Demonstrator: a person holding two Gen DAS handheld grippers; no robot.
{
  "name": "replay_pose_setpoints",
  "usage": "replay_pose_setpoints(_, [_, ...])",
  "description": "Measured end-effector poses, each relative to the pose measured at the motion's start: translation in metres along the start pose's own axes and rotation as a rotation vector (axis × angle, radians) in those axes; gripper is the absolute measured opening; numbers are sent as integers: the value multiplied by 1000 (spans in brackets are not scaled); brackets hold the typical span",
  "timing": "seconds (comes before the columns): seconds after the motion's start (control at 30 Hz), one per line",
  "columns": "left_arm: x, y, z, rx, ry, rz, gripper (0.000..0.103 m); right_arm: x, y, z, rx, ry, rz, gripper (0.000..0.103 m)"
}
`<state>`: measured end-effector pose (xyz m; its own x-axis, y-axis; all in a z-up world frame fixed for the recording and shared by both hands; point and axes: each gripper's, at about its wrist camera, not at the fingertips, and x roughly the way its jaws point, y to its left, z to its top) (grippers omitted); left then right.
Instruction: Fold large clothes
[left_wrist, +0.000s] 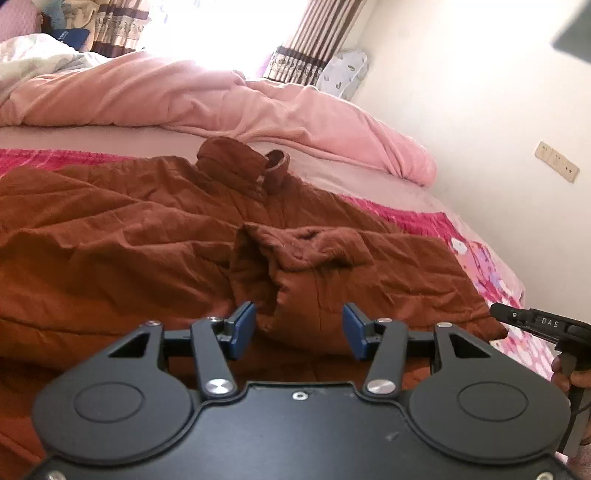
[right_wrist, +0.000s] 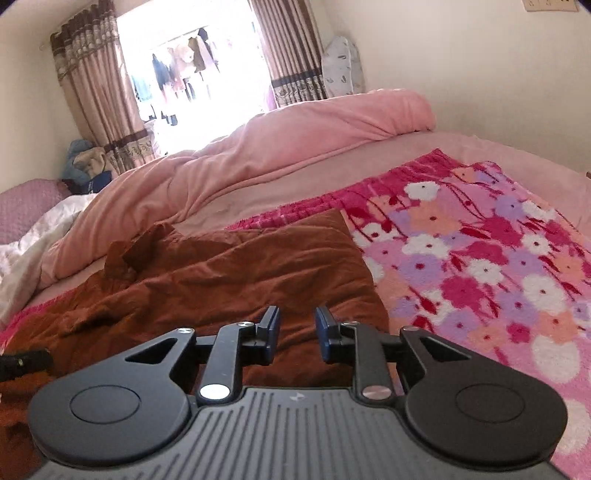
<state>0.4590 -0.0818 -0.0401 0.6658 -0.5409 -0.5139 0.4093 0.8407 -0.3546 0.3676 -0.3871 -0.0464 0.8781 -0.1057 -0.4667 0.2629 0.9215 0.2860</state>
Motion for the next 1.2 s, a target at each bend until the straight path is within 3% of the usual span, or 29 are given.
replay_pose_setpoints(0.17, [30, 6, -9, -15, 80, 77, 55, 18, -9, -12, 27, 68, -27, 28])
replay_pose_setpoints(0.4, [26, 8, -7, -36, 93, 78, 56, 27, -20, -20, 75, 70, 2, 28])
replay_pose_setpoints(0.47, [9, 7, -5, -49, 90, 80, 53, 19, -22, -18, 100, 80, 13, 29])
replay_pose_setpoints(0.53, [-22, 6, -7, -16, 62, 85, 55, 2, -28, -16, 144, 90, 32, 37])
replay_pose_setpoints(0.6, [-56, 9, -16, 13, 36, 102, 57, -19, -35, -17, 151, 75, 49, 55])
replay_pose_setpoints(0.67, [-95, 18, -31, 14, 18, 121, 60, -46, -44, -24, 150, 62, 48, 60])
replay_pose_setpoints(0.87, [-207, 74, -99, -126, -5, 205, 62, -117, -93, -71, 255, 136, 183, 61])
replay_pose_setpoints(1.0, [-266, 108, -148, -249, -31, 266, 63, -149, -114, -105, 320, 165, 190, 61])
replay_pose_setpoints(1.2, [-302, 137, -192, -440, -80, 204, 64, -164, -124, -134, 373, 182, 209, 61])
